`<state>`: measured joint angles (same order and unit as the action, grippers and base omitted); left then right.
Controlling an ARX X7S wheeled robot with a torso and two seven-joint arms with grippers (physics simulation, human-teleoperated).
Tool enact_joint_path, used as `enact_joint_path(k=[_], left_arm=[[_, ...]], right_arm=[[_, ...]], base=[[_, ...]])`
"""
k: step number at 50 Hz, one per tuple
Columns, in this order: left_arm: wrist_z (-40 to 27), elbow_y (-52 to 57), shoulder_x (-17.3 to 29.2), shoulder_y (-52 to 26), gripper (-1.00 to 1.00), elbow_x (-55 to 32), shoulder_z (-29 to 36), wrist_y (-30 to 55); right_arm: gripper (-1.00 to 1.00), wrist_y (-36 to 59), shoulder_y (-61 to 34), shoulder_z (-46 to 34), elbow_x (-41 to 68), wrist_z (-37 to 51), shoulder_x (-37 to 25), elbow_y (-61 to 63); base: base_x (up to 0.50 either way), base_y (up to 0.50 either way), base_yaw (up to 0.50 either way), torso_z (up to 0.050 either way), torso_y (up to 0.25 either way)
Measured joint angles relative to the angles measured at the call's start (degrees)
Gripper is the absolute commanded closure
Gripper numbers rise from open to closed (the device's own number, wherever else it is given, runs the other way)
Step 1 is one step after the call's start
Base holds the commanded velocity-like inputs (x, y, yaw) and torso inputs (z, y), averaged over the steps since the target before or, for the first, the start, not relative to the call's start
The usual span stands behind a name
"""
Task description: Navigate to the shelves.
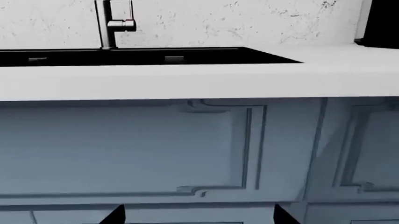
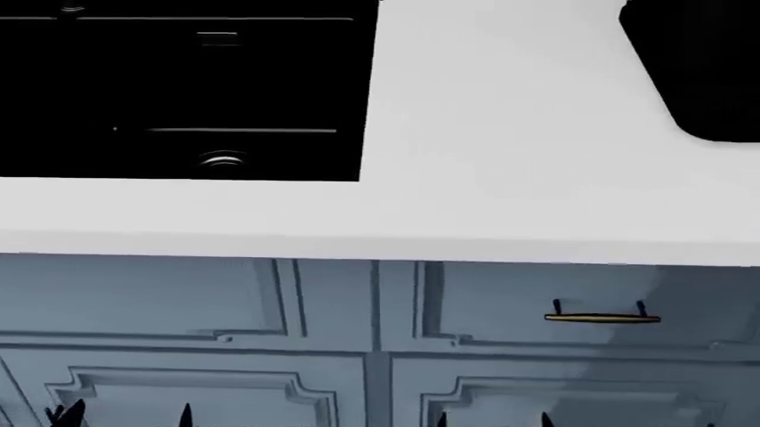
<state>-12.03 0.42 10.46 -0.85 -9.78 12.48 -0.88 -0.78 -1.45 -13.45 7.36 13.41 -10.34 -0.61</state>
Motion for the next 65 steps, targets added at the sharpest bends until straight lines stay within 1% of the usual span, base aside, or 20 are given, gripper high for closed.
enact_joint_path(k=[17,29,37,65], left_arm=[[-0.4,-0.3,0.4,-0.1,-1.00,-0.4,0.6,-0.3],[-0.7,-0.3,0.7,-0.2,-1.00,-0.5,0.9,-0.3],[-0.9,-0.3,0.8,-0.2,-1.00,-0.7,1.2,-0.3],[-1.5,-0.4,1.5,-0.5,-1.00,-1.3,1.9,-0.2]], right_arm=[[-1.00,2.5,-0.4,-0.5,-0.4,1.6,-0.4,0.4],[-1.00,4.6,-1.0,-1.5,-2.7,3.8,-0.6,0.3],[-1.00,5.5,-1.1,-1.7,-3.3,4.9,-0.9,0.4],[-1.00,4.8,-1.0,-2.3,-1.9,4.8,-1.5,0.6]], base=[[-0.10,-0.50,0.00,0.000,0.000],[-0.11,-0.50,0.00,0.000,0.000],[-0.12,0.00,-0.13,0.000,0.000],[-0.14,0.01,-0.50,0.000,0.000]])
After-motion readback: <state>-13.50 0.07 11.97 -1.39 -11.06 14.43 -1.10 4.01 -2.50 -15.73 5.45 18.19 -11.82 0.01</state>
